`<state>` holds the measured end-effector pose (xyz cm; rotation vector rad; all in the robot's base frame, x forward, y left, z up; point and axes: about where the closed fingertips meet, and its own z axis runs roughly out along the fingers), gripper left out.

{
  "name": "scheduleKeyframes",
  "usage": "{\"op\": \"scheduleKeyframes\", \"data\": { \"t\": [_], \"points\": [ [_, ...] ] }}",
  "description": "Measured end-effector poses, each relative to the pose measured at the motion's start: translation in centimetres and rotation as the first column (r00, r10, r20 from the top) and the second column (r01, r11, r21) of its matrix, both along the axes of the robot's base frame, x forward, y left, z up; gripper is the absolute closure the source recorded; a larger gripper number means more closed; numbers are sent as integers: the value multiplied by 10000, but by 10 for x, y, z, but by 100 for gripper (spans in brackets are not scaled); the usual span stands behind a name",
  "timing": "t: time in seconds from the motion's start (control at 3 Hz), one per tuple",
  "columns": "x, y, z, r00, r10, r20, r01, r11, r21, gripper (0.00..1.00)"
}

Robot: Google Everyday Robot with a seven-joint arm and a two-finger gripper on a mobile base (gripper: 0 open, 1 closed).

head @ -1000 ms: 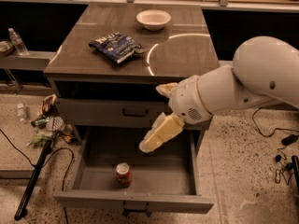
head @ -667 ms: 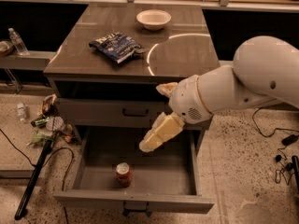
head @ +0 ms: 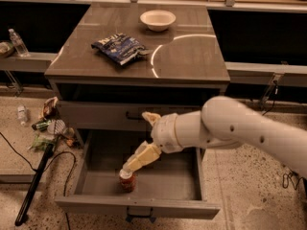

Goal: Pick coke can from middle drawer and place on counter

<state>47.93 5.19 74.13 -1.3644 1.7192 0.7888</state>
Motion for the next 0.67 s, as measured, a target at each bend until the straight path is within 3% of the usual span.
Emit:
{"op": "scheduleKeyframes", "data": {
  "t": [0.33, 0.67],
  "points": [
    [38, 18, -85, 9964, -853, 17, 851, 9946, 587, 0],
    [71, 20, -145, 9774, -2106, -175, 2113, 9744, 762, 0]
  ]
}}
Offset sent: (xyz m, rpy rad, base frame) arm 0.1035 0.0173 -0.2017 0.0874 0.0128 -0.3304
